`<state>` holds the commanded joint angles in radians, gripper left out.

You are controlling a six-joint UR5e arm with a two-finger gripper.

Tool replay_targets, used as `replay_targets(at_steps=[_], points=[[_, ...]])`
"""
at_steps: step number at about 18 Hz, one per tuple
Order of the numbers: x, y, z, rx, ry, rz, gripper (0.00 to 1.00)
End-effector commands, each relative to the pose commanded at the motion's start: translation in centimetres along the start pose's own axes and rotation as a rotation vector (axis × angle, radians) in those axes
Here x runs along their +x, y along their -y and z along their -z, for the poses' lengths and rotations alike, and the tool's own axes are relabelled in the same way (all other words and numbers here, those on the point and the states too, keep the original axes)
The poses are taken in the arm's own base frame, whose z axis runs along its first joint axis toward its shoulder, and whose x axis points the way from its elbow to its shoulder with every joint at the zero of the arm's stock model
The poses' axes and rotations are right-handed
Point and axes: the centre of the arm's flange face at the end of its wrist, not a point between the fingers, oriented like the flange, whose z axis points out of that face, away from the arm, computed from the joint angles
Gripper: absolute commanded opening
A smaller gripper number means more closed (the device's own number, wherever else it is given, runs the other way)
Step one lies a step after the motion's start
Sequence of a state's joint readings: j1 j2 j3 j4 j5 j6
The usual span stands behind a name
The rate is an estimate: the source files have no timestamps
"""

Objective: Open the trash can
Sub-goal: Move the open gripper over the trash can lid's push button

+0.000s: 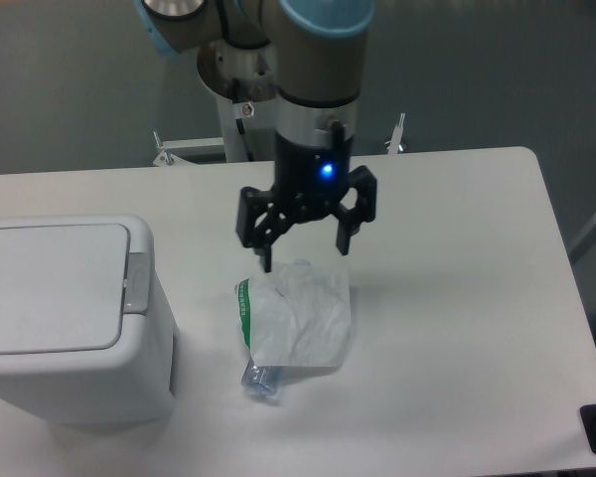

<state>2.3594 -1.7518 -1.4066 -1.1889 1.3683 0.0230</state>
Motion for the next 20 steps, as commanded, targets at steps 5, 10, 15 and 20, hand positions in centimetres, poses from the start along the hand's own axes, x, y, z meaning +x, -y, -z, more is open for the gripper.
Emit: replay_targets(at_steps=[5,10,15,20], points=[[2.6,-0.3,-1.3,-0.019,-0.018,-0.049,1.0],[4.2,-0.6,-2.2,-0.036,-0.043,-0.064,1.0],[5.7,-1.1,-2.3,-0.041,-0.066,-0.073,1.0],[6.2,-1.6,-2.2,-0.045,-0.07,-0.078,1.0]])
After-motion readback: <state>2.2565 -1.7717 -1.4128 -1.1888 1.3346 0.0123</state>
